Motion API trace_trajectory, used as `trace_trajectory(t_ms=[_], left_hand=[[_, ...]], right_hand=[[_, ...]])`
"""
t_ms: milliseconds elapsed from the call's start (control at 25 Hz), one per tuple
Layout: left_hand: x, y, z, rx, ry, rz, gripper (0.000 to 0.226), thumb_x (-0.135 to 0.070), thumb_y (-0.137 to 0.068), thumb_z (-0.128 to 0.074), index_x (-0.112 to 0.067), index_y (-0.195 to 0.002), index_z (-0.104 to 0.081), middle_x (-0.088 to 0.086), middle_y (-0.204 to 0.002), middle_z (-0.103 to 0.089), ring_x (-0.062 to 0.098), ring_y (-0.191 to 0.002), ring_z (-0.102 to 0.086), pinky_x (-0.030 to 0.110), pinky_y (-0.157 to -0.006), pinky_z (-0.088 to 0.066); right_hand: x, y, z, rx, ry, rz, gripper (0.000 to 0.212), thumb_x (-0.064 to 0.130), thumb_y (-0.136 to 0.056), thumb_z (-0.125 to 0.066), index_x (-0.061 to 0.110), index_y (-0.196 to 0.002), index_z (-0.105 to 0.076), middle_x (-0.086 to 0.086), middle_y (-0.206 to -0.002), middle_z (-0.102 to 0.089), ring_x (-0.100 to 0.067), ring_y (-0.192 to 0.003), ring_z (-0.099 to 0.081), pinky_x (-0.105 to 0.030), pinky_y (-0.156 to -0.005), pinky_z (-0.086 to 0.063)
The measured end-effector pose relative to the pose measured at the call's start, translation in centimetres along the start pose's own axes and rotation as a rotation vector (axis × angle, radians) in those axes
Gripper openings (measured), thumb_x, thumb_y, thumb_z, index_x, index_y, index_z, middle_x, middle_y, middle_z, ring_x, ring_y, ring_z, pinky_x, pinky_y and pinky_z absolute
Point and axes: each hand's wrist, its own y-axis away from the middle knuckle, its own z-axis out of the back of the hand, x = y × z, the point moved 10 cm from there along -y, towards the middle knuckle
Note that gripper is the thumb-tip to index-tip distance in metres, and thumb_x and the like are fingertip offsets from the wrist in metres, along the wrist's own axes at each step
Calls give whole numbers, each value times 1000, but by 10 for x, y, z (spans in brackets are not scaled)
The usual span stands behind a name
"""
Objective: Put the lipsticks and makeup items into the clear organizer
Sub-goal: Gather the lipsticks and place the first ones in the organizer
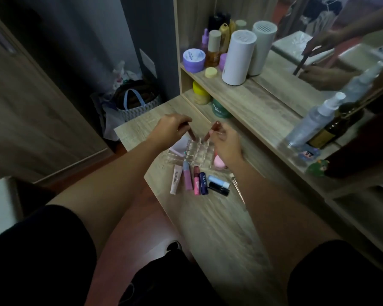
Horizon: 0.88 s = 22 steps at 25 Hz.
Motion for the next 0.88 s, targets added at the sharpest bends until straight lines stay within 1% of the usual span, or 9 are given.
trace_trajectory(t_ms=[80,200,240,320,400,520,640,760,880], left_hand=[[3,-11,-12,65,-23,-14,29,-8,-87,-58,1,-115,-63,21,-110,-70,32,-101,-65,39,-91,-49],[10,-19,-29,143,-13,10,32,-7,-87,-59,0,-118,-59,21,-110,-69,31,-101,-65,38,-90,-49],[13,-21,-34,163,2,33,31,-7,-86,-60,-1,-117,-58,20,-109,-70,31,-100,-65,36,-89,-49],[16,-24,-43,204,12,43,27,-6,-84,-62,-1,-111,-60,20,-104,-71,31,-96,-66,31,-85,-48],[14,-26,-51,241,-7,14,25,-6,-84,-64,-2,-108,-63,18,-103,-71,29,-94,-66,28,-84,-47],[14,-28,-55,258,3,4,28,-6,-82,-65,-2,-110,-63,17,-105,-71,28,-95,-65,35,-87,-50],[16,-27,-56,250,30,24,28,-5,-81,-66,-2,-109,-63,17,-102,-71,27,-94,-66,36,-87,-52],[14,-28,-55,233,20,12,25,-5,-81,-66,-1,-106,-64,18,-101,-71,28,-92,-66,36,-85,-51],[11,-30,-58,251,-5,-12,25,-5,-82,-65,-1,-106,-63,18,-101,-70,28,-91,-64,35,-83,-49]], right_hand=[[-4,-9,-8,9,98,1,14,25,-89,-59,25,-102,-61,1,-99,-73,-19,-92,-68,-38,-78,-55],[-8,-17,-16,22,218,23,21,21,-88,-60,19,-109,-63,-2,-102,-73,-8,-85,-65,1,-54,-35],[-10,-19,-19,33,245,23,22,18,-88,-61,17,-110,-63,-3,-102,-73,-3,-78,-61,4,-47,-34],[-16,-22,-26,52,275,16,25,14,-88,-61,14,-113,-63,-4,-104,-72,-5,-79,-60,15,-53,-25],[-22,-24,-30,68,303,8,27,13,-87,-62,14,-114,-63,-4,-104,-72,-13,-91,-65,5,-55,-35],[-26,-26,-36,97,309,7,27,12,-86,-63,15,-113,-62,-5,-102,-72,-12,-87,-63,-6,-59,-34],[-24,-27,-37,112,269,11,32,11,-85,-64,15,-117,-59,-6,-101,-71,-16,-87,-66,-13,-67,-43],[-17,-28,-32,71,271,40,31,12,-84,-65,17,-115,-61,-1,-98,-72,-7,-78,-62,-2,-50,-38],[-15,-29,-28,55,300,47,30,13,-84,-66,18,-113,-62,1,-97,-73,-1,-72,-55,15,-53,-25]])
